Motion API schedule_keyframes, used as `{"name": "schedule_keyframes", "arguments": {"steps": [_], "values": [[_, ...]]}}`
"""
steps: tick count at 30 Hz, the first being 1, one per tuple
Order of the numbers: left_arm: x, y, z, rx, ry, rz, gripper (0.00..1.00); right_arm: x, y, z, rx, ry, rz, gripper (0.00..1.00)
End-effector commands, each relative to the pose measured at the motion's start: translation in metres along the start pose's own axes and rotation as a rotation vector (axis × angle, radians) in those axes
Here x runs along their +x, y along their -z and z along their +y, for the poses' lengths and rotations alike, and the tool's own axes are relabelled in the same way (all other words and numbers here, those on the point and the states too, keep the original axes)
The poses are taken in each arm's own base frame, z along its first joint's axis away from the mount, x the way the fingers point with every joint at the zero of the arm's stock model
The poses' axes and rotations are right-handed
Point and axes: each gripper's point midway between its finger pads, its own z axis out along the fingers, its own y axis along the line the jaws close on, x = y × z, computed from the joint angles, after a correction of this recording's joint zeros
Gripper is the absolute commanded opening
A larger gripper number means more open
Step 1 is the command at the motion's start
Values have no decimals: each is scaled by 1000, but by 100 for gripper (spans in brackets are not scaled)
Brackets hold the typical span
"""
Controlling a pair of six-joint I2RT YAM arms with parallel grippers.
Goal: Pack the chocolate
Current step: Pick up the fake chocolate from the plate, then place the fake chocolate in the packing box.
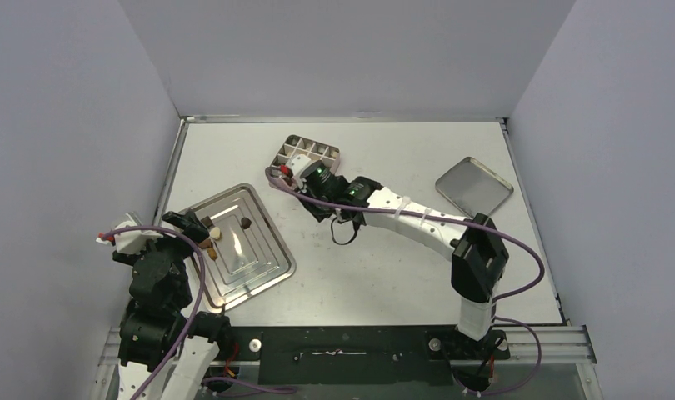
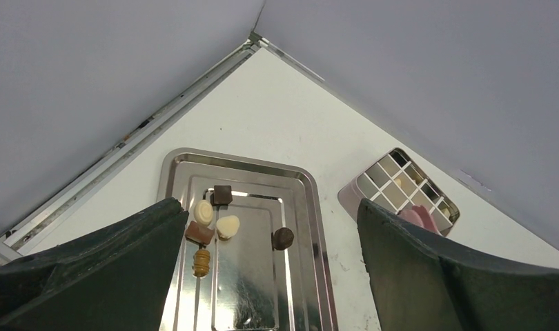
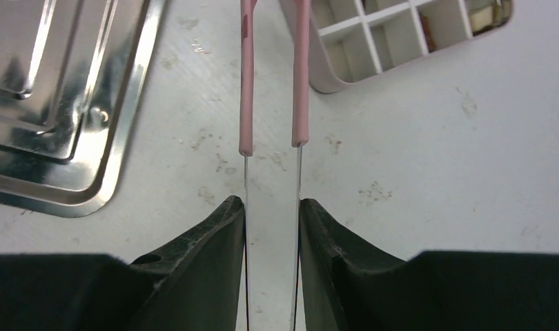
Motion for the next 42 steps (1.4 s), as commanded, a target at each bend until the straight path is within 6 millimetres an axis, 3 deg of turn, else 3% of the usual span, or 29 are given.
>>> {"name": "schedule_keyframes", "arguments": {"steps": [1,8,21,33,42], "values": [[-12,1,-8,38,18,-41,93,-20,27,-50,89,-73,-88,0],[-13,1,-8,38,18,-43,93,-3,21,-90,134,-147,-57,0],[-12,0,-9,40,15,-41,93,13,-10,-105,126,-181,-16,0],[-12,0,-9,40,14,-41,93,16,-15,-106,137,-182,7,28],[-12,-1,-10,41,14,-40,93,6,-4,-110,149,-184,-15,35]]}}
